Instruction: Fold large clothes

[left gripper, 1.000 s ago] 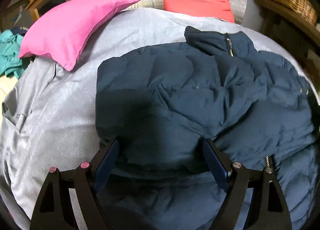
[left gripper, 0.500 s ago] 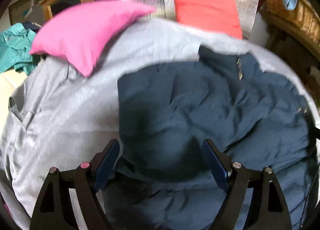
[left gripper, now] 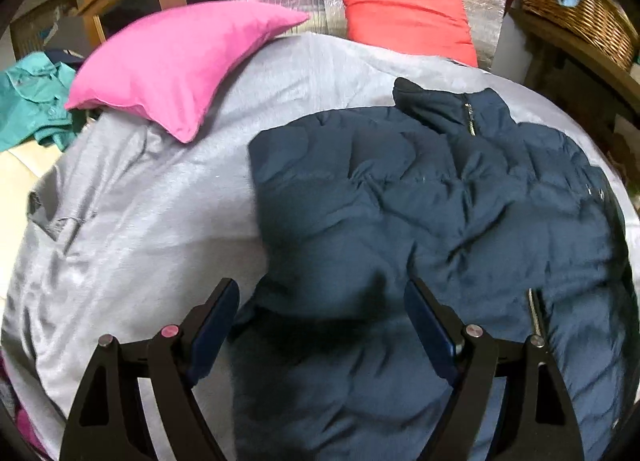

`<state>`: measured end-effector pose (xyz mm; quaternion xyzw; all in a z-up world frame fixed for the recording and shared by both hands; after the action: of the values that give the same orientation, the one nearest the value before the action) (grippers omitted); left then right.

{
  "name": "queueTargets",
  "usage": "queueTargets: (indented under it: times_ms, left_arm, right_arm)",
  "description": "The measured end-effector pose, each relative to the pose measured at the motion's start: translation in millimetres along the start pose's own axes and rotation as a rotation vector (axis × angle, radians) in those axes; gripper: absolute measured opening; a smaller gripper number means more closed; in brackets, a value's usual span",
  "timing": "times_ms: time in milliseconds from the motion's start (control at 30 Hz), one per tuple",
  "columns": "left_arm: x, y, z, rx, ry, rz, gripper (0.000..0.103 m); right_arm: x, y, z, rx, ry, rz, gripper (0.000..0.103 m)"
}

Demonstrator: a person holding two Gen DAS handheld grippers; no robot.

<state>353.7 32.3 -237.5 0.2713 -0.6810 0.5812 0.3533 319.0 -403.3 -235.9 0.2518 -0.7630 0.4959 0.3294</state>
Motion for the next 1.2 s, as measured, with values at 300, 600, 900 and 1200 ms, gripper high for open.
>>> queueTargets:
  times_ms: [300,600,900,1200]
  left_arm:
    - [37,64,-32,-0.048,-0.065,0.034,0.085]
    - [70,154,-73,0.054,-0.052,-0.011,0.085]
    - [96,197,-48,0.110,0.094,-0.024,0.085]
    - [106,243,-39,0.173,0.199,-0.090,0.085]
  right_arm:
    - [45,34,14,-0.036,-0.092,0.069,0.047]
    - [67,104,7,0.021,-0.138,0.030,0.050]
    - [89,154,19,-0.011,-0.180,0.002,0.053]
    - [109,204,31,-0.043,-0.232,-0.067,0.058]
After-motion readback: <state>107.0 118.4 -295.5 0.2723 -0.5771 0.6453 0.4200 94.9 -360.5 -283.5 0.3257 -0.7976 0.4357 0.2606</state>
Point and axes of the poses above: each gripper's, at about its wrist camera, not at the fingertips, and x roughly against the way its jaws point, z to its right, y to its underside, the point moved 8 cm from there along -x, roughly the way its jaws point, and after that the axes turned 1 degree about -z, right-handed, at the moved point
